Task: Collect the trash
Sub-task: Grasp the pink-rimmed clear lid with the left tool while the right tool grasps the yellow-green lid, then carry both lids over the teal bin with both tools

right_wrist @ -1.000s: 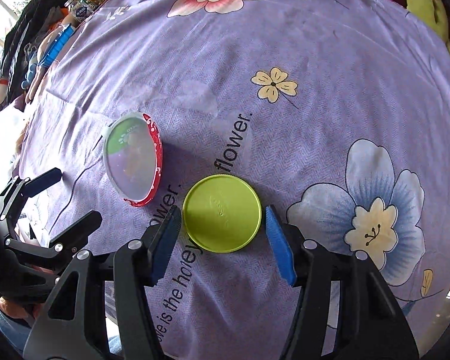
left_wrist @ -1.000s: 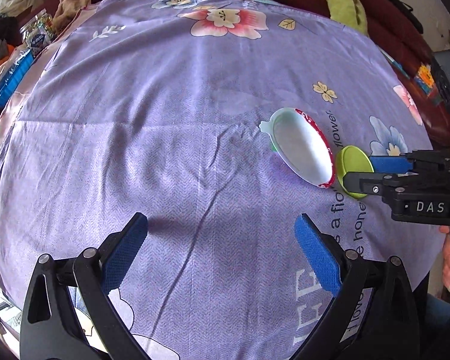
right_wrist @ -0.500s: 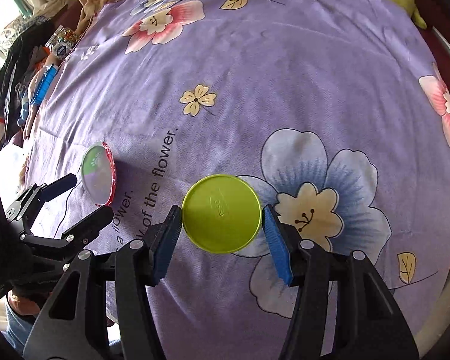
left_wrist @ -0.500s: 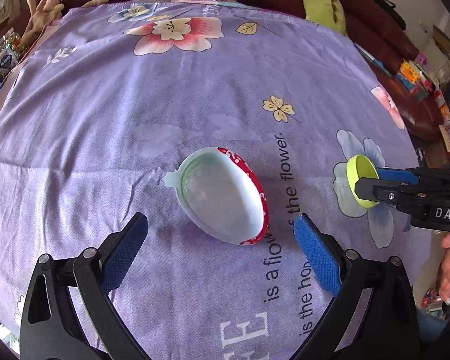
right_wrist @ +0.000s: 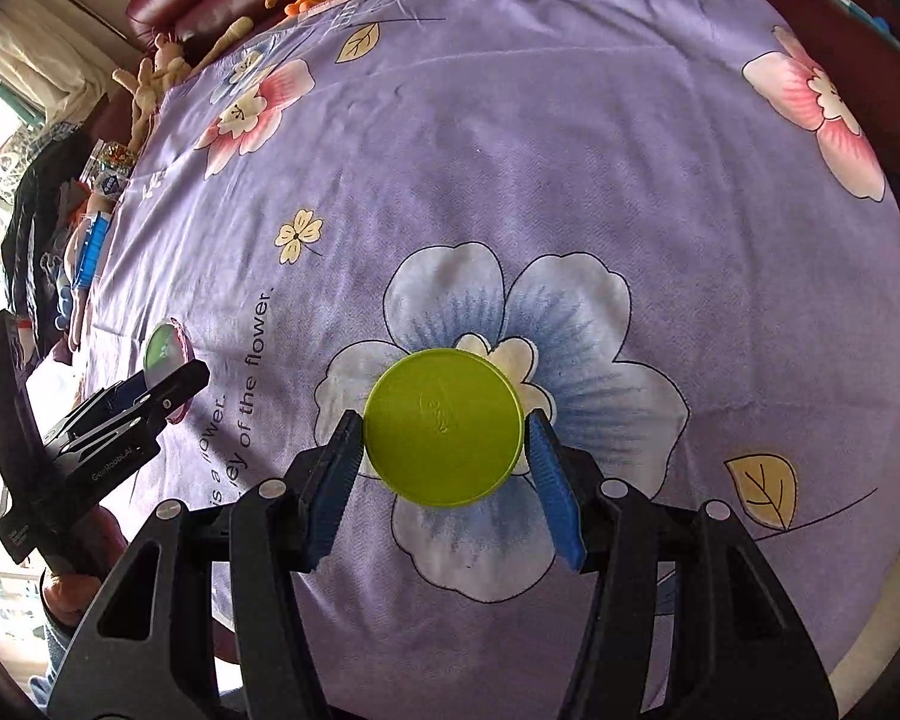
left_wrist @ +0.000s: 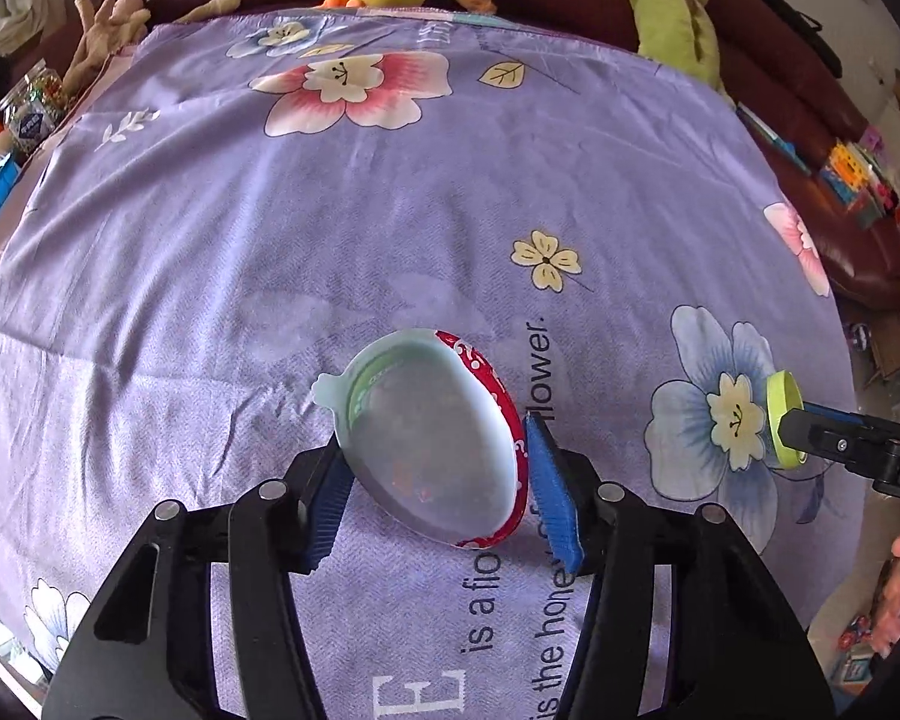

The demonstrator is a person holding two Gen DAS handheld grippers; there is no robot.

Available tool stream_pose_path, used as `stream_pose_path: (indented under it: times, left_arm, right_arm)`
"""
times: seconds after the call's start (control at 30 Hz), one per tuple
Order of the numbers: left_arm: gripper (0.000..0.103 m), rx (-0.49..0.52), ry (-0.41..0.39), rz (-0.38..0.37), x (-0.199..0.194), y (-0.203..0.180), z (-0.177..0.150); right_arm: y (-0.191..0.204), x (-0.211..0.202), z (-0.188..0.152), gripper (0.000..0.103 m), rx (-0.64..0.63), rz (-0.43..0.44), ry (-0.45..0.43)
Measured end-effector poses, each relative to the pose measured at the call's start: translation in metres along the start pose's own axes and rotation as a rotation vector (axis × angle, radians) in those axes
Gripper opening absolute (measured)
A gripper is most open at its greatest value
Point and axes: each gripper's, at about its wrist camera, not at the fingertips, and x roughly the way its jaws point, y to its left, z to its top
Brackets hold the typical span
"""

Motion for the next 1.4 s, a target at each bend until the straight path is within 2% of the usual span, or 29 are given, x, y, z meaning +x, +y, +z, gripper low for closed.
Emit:
stream_pose_path:
  times: [0.23,0.73,1.13,1.4]
  left_arm:
    - [0.056,0.121,-0.015,-0.042,-0.01,-0.071,0.011]
    - [0.056,0.428,-0.003,-0.161,-0.006,-0.271,0.005]
    - [0.056,0.623,0.034,-0.232,0.005,-0.398,-0.015]
    - [0.056,0.744,0.08,-0.264,0.024,-0.463,-0.033]
  right_arm:
    - [-0.052,-0.038,-0.01,0.053,0.091,0.024,-0.081]
    - [-0.206,-0.131,-0.061,0.053,0.346,0.011,-0.293]
    - [-0.323,-0.172,-0.115,0.053,0.529,-0.068,-0.379]
    - [-0.367,-0.176,-0.134,0.053,0.602,-0.064,-0.381]
